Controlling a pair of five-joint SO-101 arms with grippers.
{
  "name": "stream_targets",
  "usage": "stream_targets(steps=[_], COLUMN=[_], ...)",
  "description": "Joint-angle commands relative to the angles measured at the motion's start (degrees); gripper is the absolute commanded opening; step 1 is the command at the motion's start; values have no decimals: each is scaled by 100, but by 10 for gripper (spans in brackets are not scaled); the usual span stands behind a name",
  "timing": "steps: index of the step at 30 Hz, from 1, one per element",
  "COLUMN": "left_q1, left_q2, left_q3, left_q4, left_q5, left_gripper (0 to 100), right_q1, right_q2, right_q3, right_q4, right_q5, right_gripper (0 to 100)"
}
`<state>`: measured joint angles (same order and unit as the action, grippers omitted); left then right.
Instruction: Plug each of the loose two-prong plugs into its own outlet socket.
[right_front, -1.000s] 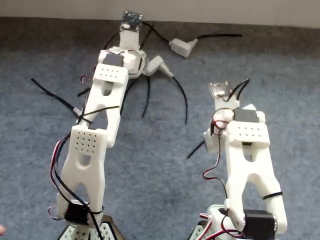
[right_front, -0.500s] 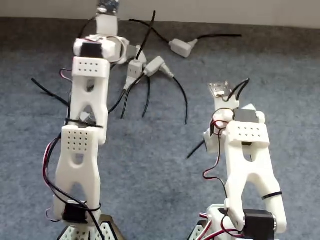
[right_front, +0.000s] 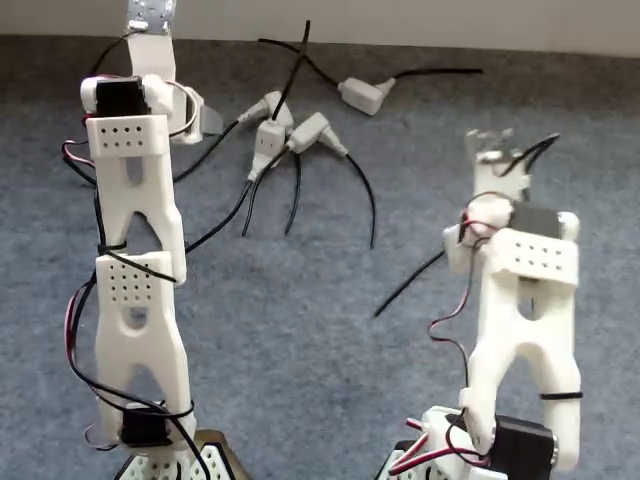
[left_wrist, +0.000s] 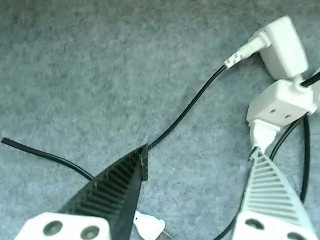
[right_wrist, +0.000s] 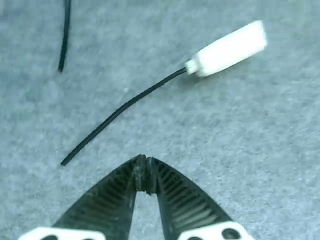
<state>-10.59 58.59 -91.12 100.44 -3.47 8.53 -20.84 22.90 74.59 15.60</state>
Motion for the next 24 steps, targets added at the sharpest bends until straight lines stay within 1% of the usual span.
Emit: stream_targets(steps=[1, 4, 6, 7, 10, 12, 14, 20, 24], left_q1=[-84, -84, -101, -110, -198, -277, -374, -558, -576], left_q2=[-268, -259, -259, -259, -259, -259, -259, -251, -242], left_q3=[154, 286, 365, 409, 541, 567, 585, 585, 585], left_q4=[62, 62, 62, 62, 53, 53, 44, 44, 44], left_q5=[-9, -9, -9, -9, -18, -18, -26, -44, -53], left_gripper=[309, 309, 309, 309, 309, 309, 309, 309, 309], right_q1=[233, 207, 171, 163, 154, 163, 189, 198, 259], right_q2=[-31, -31, -22, -4, 312, 778, 1376, 3187, 3943], right_q3=[-901, -1130, -1042, -919, -558, -699, -1007, -2105, -2809], right_q4=[-57, -171, -593, -831, -1270, -1314, -1305, -1279, -1270], right_q5=[-141, -879, -1213, -1345, -1758, -2163, -2374, -2435, -2435], right_gripper=[47, 157, 219, 233, 235, 235, 235, 235, 235])
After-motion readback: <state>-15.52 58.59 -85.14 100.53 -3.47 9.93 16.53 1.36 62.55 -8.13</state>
